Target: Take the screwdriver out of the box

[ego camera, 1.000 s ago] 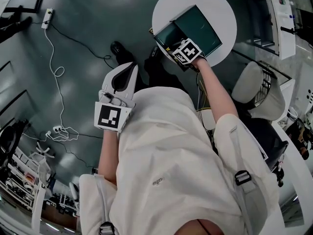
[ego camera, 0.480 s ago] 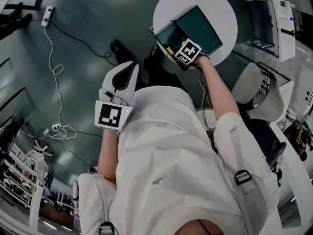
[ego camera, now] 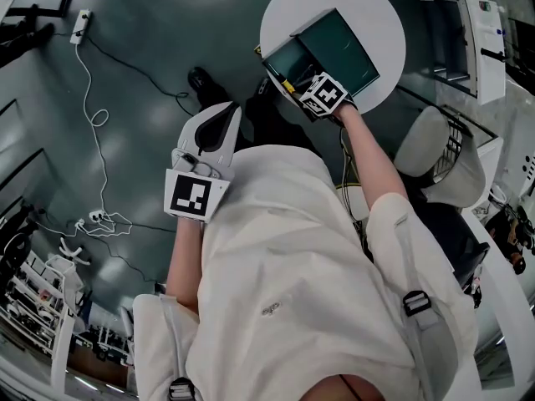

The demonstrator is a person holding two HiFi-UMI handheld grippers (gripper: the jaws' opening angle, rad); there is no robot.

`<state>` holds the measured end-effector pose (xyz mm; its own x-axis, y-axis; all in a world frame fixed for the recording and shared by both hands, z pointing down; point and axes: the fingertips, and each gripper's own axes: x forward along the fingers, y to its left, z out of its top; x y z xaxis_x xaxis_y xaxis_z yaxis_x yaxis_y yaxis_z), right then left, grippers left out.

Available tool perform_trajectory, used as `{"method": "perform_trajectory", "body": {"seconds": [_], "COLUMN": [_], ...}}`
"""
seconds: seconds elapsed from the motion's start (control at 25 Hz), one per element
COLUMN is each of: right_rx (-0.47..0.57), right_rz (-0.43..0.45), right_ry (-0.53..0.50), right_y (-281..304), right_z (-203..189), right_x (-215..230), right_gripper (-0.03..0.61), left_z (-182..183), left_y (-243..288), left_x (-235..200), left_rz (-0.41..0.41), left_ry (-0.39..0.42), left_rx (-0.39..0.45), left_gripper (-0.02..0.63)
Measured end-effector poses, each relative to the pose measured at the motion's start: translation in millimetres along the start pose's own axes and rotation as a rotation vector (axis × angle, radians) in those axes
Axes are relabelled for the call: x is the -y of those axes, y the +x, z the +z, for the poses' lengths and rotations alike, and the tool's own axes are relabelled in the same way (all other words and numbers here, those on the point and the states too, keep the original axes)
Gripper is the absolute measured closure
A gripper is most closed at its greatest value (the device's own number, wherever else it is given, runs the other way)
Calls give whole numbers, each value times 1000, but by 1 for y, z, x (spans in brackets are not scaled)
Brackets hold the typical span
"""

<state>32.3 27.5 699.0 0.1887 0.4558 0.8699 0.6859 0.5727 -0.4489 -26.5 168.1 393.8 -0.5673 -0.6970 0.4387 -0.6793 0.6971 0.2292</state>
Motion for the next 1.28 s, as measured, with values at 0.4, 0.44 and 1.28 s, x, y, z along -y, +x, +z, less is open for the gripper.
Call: {"method": "perform_trajectory", "body": {"seconds": [0.4, 0.44, 1.28], "right_rx": [28, 29, -12], "right_rz": [15, 11, -141], "right_ry": [90, 91, -28], "right_y": [-4, -5, -4], "right_z": [-3, -3, -4], "right_x": [6, 6, 16], "right_gripper": [548, 548, 482], "left_z": [6, 7, 5], "left_y": [9, 9, 7], "left_x": [1, 1, -5], "left_rz": [-12, -13, -14], "left_ry": [2, 4, 7], "left_rx": [-3, -2, -3], "left_gripper": [603, 603, 603]}}
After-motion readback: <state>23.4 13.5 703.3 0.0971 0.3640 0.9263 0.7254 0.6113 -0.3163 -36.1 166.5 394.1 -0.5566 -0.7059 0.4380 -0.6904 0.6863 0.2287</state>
